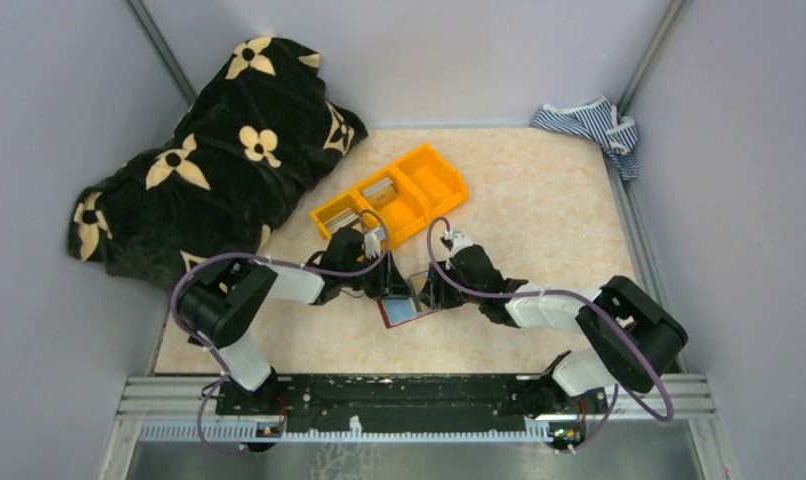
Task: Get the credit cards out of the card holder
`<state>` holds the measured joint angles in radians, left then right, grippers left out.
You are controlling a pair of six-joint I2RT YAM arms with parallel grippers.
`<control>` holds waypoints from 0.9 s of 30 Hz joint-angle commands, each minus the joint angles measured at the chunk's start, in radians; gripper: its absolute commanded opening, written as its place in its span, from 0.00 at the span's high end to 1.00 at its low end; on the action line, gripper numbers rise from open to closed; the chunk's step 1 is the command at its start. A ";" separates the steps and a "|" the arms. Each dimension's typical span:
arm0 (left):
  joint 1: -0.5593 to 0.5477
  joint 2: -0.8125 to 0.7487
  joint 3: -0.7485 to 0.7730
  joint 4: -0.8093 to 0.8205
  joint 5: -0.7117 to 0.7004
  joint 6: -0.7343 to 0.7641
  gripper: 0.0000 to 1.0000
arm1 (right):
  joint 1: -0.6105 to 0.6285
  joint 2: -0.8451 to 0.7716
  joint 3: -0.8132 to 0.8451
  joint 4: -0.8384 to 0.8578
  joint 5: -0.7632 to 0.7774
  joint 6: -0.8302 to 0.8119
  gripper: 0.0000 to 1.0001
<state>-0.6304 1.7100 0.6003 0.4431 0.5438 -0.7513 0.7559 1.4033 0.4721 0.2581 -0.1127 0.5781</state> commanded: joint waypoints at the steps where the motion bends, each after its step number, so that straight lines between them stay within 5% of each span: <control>1: -0.008 0.037 0.018 -0.003 -0.021 0.017 0.59 | 0.007 0.052 -0.047 -0.063 -0.103 -0.018 0.51; 6: -0.007 0.049 0.014 0.008 -0.012 0.011 0.59 | 0.007 0.053 -0.057 -0.024 -0.148 -0.018 0.53; 19: -0.008 -0.080 -0.041 -0.020 -0.044 0.010 0.60 | 0.007 0.137 -0.061 -0.002 -0.142 -0.024 0.94; 27: -0.006 -0.171 -0.105 -0.063 -0.084 0.021 0.60 | 0.007 0.164 -0.058 0.004 -0.138 -0.017 1.00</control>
<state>-0.6258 1.5948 0.5285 0.3992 0.4591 -0.7414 0.7376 1.5043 0.4515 0.4015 -0.2348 0.5720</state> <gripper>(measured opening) 0.404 0.009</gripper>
